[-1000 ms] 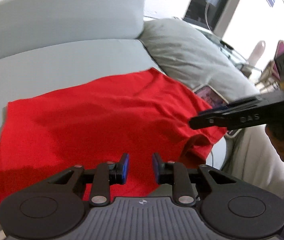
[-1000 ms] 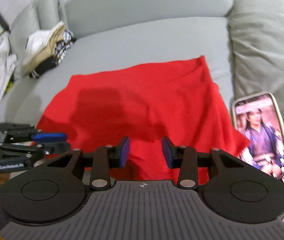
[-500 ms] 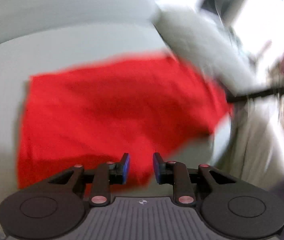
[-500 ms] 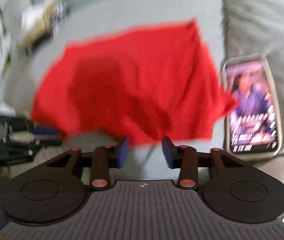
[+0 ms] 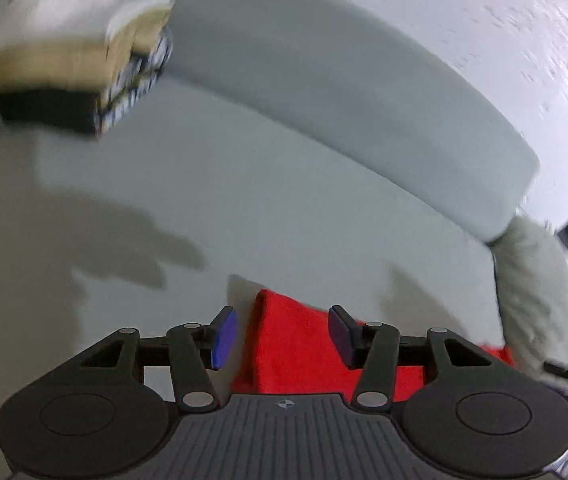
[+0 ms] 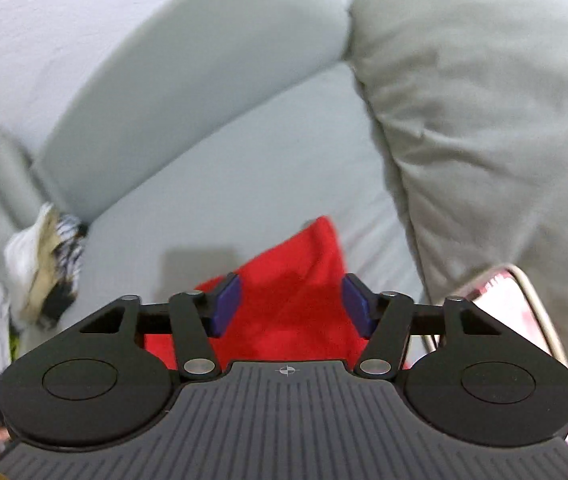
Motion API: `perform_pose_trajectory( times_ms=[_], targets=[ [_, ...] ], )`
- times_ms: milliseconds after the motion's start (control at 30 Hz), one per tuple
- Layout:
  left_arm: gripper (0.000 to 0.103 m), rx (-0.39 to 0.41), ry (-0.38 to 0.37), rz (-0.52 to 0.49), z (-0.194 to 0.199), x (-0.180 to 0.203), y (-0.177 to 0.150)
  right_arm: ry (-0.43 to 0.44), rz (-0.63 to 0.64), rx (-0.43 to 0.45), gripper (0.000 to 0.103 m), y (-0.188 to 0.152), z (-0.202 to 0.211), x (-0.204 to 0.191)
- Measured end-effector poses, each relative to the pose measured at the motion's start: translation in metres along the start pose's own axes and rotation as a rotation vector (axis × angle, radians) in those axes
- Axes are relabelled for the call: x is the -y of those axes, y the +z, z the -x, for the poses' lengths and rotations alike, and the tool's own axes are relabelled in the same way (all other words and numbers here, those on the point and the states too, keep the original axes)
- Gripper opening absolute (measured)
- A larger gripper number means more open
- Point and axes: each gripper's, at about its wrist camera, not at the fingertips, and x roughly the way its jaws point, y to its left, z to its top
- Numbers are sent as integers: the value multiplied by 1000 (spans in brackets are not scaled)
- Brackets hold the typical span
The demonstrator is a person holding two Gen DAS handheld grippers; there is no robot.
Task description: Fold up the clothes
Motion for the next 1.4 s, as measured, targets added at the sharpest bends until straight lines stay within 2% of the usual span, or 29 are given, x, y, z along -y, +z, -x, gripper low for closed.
perform_pose_trajectory(
  times_ms=[67, 200, 300, 367, 400, 467, 500, 533, 633, 667, 700, 767, 867, 900, 933, 967, 1000, 1033, 1233, 1300, 1400],
  targets=[
    [48, -14, -47, 34, -19, -7, -1, 9, -58, 7, 58, 7, -23, 14],
    [48, -29, -84, -27, -41, -7, -2, 50, -156, 22, 59, 17, -53, 39],
    [45, -47, -93, -66, -57, 0, -4, 76, -154, -9, 59, 19, -69, 46],
    [40, -45, -80, -101, -63, 5, -4, 93, -114, -17, 54, 19, -78, 42],
    [33, -43, -69, -120, -66, 8, -4, 100, -88, -17, 48, 19, -82, 39],
    [0, -28, -40, -160, -68, 15, -7, 60, -10, -17, 37, 18, -91, 29],
    [1, -2, -19, -176, -67, 15, -9, 39, 29, -16, 17, 17, -95, 24],
    [1, 32, -2, -184, -62, 17, -11, 12, 64, 1, 3, 17, -97, 20],
    [2, 98, 73, -214, -54, 14, -19, -70, 104, 113, 2, 13, -90, 15],
    [2, 99, 86, -204, -55, 11, -22, -99, 113, 153, 2, 11, -88, 14],
    [3, 89, 94, -186, -57, 10, -23, -120, 109, 154, 2, 10, -91, 15],
    [4, 86, 110, -180, -57, 11, -26, -146, 110, 139, 2, 7, -98, 16],
    [10, 50, 177, -210, -49, 21, -24, -182, 148, 112, 5, 7, -100, 9],
    [15, 43, 184, -221, -40, 24, -24, -188, 145, 94, 14, 8, -97, 7],
    [22, 48, 190, -234, -30, 27, -26, -198, 141, 83, 32, 10, -90, 7],
    [28, 61, 190, -250, -14, 30, -29, -205, 140, 90, 36, 11, -75, 6],
    [36, 74, 191, -266, 2, 33, -33, -209, 144, 111, 45, 9, -58, 6],
    [36, 79, 178, -275, 17, 36, -39, -210, 147, 132, 51, 7, -40, 7],
    [35, 9, -10, -292, 112, 62, -90, -94, 122, 183, 52, -32, 79, 10],
    [34, 10, -55, -338, 127, 76, -109, -68, 147, 203, 53, -50, 113, 5],
    [32, 4, -95, -428, 127, 104, -140, -66, 236, 220, 54, -78, 135, -11]
  ],
)
